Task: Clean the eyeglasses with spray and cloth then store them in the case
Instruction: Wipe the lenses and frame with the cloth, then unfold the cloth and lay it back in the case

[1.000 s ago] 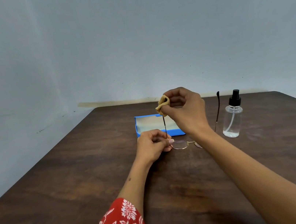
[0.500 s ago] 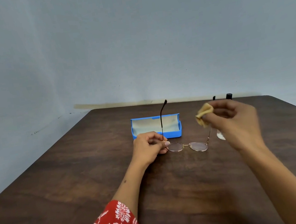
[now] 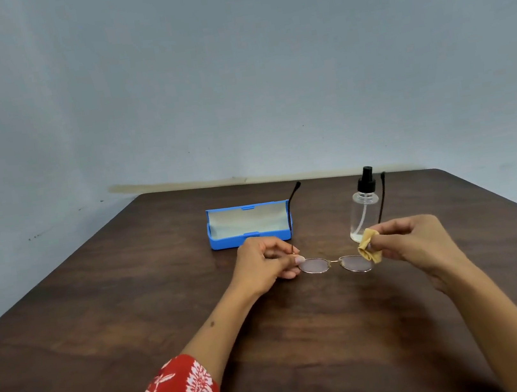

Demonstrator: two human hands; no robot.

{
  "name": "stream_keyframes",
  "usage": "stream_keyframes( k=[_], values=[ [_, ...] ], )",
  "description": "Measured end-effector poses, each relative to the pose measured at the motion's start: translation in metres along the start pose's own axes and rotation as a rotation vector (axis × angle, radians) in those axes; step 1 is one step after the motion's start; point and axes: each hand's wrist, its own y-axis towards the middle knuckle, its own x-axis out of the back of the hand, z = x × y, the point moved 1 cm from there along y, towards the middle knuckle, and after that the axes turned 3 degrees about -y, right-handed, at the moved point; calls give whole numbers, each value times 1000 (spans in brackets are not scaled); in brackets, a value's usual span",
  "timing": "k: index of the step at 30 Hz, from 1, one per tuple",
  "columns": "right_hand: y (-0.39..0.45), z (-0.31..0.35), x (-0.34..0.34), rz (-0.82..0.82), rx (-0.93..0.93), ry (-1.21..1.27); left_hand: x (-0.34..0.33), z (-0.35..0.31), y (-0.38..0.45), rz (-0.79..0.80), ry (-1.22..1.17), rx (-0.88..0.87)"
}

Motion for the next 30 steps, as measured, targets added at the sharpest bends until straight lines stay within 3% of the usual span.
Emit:
stream_keyframes(
  k=[6, 20, 27, 30],
  values=[
    [3, -6, 5, -55, 9, -54, -10, -3, -4, -15, 239, -47],
    [-18, -14, 15, -79, -50, 54, -9, -3, -3, -3, 343, -38],
    [-51, -2, 2, 142, -17, 464, 5, -19, -11, 76, 343, 88],
    [-62, 3, -8, 258, 15, 537, 13, -38, -33, -15, 205, 68]
  ],
)
